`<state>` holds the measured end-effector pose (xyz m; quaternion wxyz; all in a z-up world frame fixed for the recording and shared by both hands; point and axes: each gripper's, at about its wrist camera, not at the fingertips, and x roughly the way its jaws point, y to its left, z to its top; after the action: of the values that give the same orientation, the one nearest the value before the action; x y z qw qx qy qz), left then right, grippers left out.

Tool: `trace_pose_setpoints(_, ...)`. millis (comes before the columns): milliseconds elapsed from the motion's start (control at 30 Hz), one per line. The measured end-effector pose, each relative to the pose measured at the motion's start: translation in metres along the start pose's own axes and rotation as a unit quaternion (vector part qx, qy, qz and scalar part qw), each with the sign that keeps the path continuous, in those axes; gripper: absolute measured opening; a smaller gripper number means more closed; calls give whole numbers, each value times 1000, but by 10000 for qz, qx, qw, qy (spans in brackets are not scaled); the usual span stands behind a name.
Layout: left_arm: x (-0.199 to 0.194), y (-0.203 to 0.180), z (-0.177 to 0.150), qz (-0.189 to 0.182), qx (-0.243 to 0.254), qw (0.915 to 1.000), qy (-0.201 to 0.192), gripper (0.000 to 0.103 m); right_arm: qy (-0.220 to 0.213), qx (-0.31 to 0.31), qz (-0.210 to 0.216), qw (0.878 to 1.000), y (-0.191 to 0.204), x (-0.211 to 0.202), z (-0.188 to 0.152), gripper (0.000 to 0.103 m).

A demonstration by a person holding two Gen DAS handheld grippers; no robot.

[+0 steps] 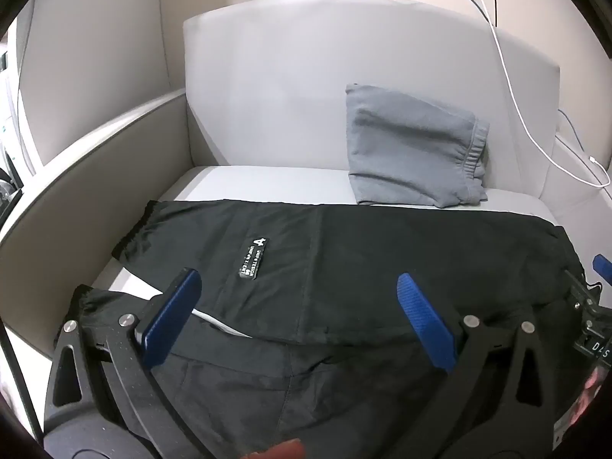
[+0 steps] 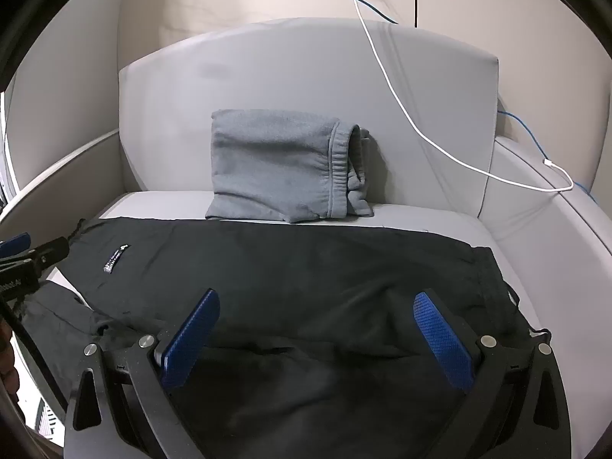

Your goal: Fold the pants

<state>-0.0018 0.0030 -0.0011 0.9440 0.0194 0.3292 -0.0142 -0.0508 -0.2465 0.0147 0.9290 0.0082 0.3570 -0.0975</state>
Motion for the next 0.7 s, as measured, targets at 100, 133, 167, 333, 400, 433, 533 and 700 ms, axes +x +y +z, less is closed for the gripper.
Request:
trace_pose_setpoints(100, 0, -2, -2, 37, -4, 10000, -4, 102, -6, 9, 2, 10000, -1, 0, 1, 103)
trace_pose_setpoints(133, 0, -1, -2, 39, -6, 10000, 7, 102, -5, 10, 0, 10000, 0, 0, 1, 103)
trace_pose_setpoints(167, 0, -2, -2, 34, -10, 10000, 15, 102, -11, 9, -3, 10000, -1, 0, 1, 103)
trace_pose_setpoints(333, 2, -2, -4, -20, -25, 10000, 29, 102, -15, 9, -9, 10000, -1, 1, 0, 103)
trace_pose_setpoints(400, 1, -2, -4, -18, -17, 10000, 15, 102, 3, -7, -10, 10000, -1, 0, 1, 103)
trace_pose_setpoints(433, 1, -2, -3, -28, -19, 10000, 23, 102, 7, -11, -27, 10000, -1, 0, 0, 103)
trace_pose_setpoints(533, 1, -1, -4, -24, -20, 10000, 23, 102, 37, -16, -50, 10000, -2, 2, 1, 103)
trace_pose_setpoints(700, 1, -2, -3, 6, -43, 10000, 29, 102, 31, -6, -42, 10000, -4, 1, 0, 103)
